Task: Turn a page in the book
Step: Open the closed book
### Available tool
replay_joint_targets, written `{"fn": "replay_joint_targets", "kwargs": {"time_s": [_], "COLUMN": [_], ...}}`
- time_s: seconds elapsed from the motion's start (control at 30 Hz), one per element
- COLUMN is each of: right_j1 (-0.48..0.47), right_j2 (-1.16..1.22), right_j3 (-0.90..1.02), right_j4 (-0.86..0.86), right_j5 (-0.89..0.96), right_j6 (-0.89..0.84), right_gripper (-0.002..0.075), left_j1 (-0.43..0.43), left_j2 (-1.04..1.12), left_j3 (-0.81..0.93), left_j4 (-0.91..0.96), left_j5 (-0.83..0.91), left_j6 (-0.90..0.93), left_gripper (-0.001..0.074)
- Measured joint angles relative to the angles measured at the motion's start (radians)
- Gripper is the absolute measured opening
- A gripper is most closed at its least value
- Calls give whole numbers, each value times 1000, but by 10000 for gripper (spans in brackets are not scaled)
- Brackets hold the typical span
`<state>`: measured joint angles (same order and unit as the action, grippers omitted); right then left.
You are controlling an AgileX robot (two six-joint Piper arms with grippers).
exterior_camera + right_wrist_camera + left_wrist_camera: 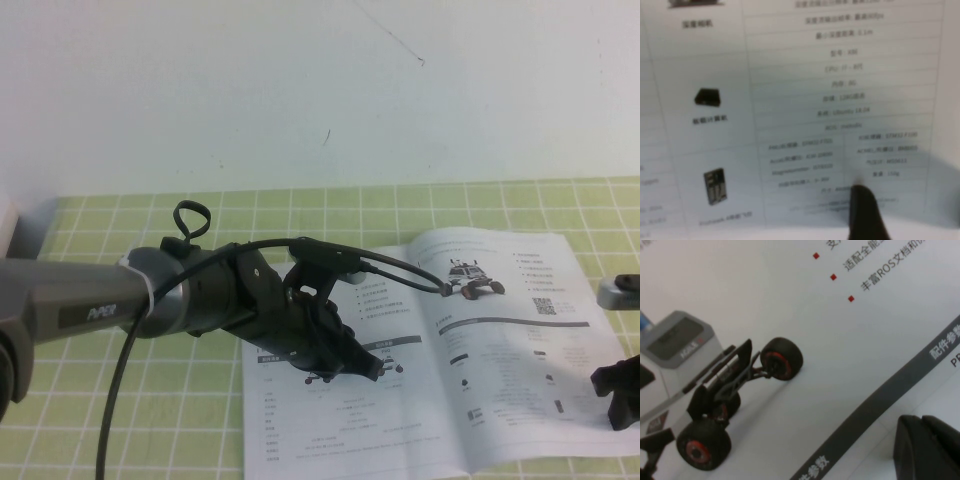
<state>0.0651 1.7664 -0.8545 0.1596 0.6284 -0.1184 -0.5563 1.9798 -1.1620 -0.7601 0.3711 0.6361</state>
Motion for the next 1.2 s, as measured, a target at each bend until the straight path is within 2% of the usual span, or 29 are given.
{"fn": "replay_joint_targets", "kwargs": {"time_s": [0.1,0.17,0.33,0.53,0.9,0.97,1.13,1.2], "right_j1": [0,0,0,0,0,0,-11,-17], "right_j2": [1,3,4,4,4,-5,-76,-108], "right_j3": [0,0,0,0,0,0,0,0], "right_j4": [9,14,28,82,175,165,103,84], "right_j5": [-7,-14,-27,-42,-43,-35,15,37], "right_j6": [0,0,0,-40,-148,-150,-150,-150], "right_gripper": [331,242,132,89,91,120,274,309], "left_j1": [0,0,0,0,0,0,0,0], "left_j2": [0,0,0,0,0,0,0,0], "left_j3": [0,0,0,0,0,0,0,0], "left_j4": [0,0,0,0,0,0,0,0], "left_j5": [0,0,0,0,0,0,0,0], "left_j6": [0,0,0,0,0,0,0,0], "left_gripper": [-4,-4,-4,-4,-4,-4,-4,-4]}}
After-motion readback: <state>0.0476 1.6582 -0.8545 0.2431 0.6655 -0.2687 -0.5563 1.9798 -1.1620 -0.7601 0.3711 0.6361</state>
